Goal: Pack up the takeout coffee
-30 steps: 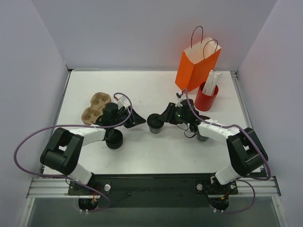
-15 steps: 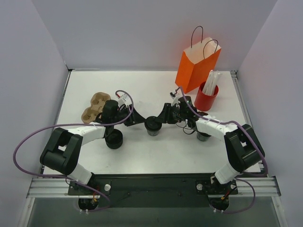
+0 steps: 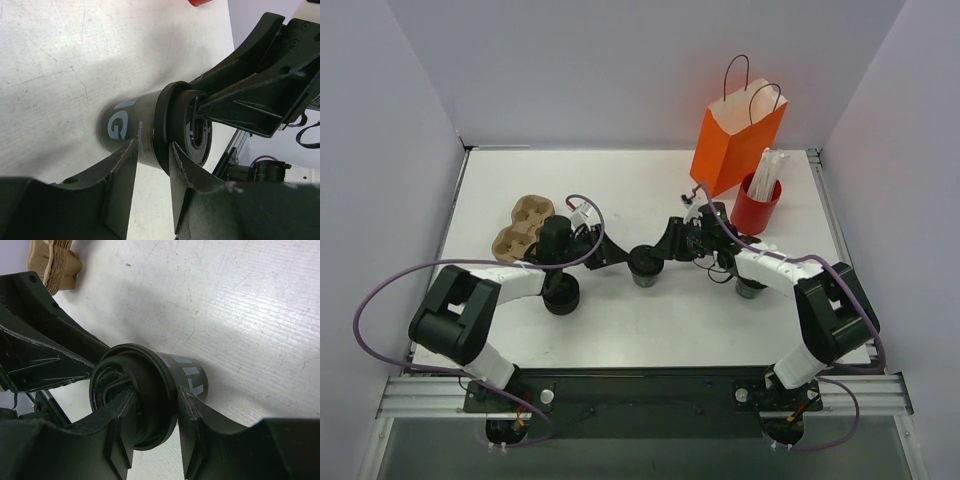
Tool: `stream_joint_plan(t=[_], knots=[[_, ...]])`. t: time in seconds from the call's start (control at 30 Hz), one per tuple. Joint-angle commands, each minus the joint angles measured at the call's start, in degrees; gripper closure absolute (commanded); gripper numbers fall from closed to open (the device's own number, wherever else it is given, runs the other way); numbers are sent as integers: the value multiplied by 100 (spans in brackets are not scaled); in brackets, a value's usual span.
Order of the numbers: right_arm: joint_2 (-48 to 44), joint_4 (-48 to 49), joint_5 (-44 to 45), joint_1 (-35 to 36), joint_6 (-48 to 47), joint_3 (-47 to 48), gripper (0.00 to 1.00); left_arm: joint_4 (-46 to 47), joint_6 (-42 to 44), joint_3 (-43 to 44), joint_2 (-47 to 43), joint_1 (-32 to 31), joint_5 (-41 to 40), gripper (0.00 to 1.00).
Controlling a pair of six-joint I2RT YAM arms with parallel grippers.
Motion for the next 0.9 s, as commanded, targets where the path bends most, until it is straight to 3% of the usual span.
stream_joint_plan(t=[0.0,0.53,0.73,0.87], knots=[[264,-680,240,53,-449,-259,84,169,87,-68,406,-187,-170,62],[440,50,301,-70,-265,-953,85,739,-159,-877,987,-504,-768,81],[475,174,222,-140,-264,-1033,85,898,-282,-1000,1137,-539,-865,81],[467,-27,64,-175,-483,-857,85,987,-467,-939,830,-530,-603,74]])
